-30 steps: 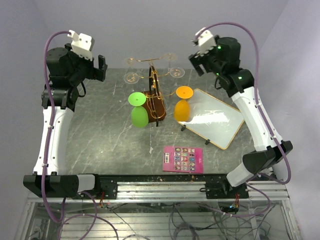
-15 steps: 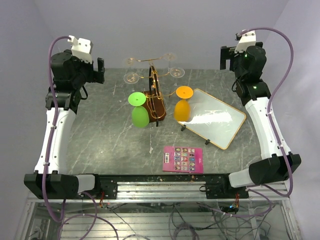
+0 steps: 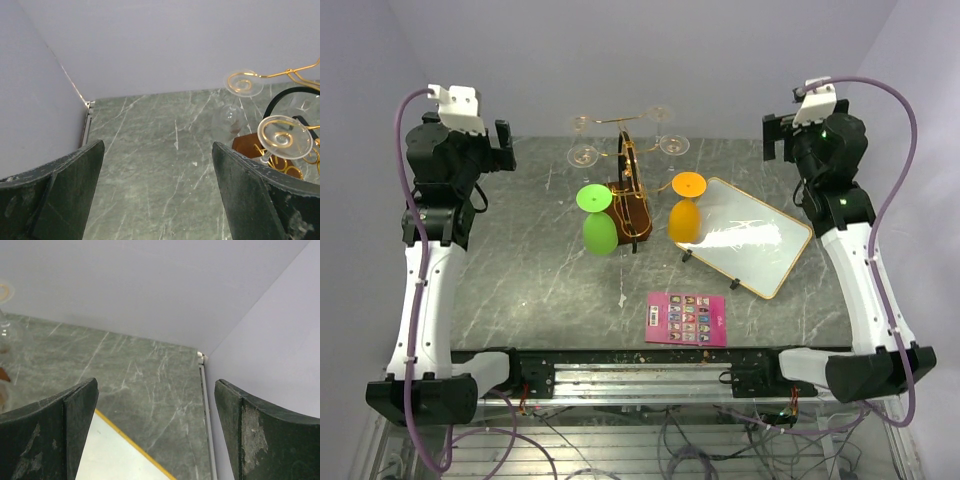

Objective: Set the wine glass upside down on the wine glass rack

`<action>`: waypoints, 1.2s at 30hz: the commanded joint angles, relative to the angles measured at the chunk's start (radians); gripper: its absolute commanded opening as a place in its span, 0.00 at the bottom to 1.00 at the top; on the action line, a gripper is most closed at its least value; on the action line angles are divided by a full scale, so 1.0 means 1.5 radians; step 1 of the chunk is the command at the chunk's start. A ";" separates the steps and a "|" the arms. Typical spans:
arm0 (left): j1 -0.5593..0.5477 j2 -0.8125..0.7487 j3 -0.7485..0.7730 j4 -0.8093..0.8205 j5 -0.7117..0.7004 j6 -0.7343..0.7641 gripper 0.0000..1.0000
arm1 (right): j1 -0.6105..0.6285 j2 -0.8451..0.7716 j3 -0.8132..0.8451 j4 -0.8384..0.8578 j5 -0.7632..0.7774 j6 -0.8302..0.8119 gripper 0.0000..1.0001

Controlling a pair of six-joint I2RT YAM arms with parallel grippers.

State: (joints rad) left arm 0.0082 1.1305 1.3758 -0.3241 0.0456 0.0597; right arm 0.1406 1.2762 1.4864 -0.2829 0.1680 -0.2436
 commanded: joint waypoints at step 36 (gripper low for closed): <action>0.015 -0.171 -0.095 -0.065 -0.003 0.009 1.00 | -0.064 -0.243 -0.214 -0.036 0.026 0.060 1.00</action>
State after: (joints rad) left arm 0.0227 0.8825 1.2049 -0.4061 0.0719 0.0883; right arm 0.0551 0.9119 1.1698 -0.3534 0.1673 -0.1768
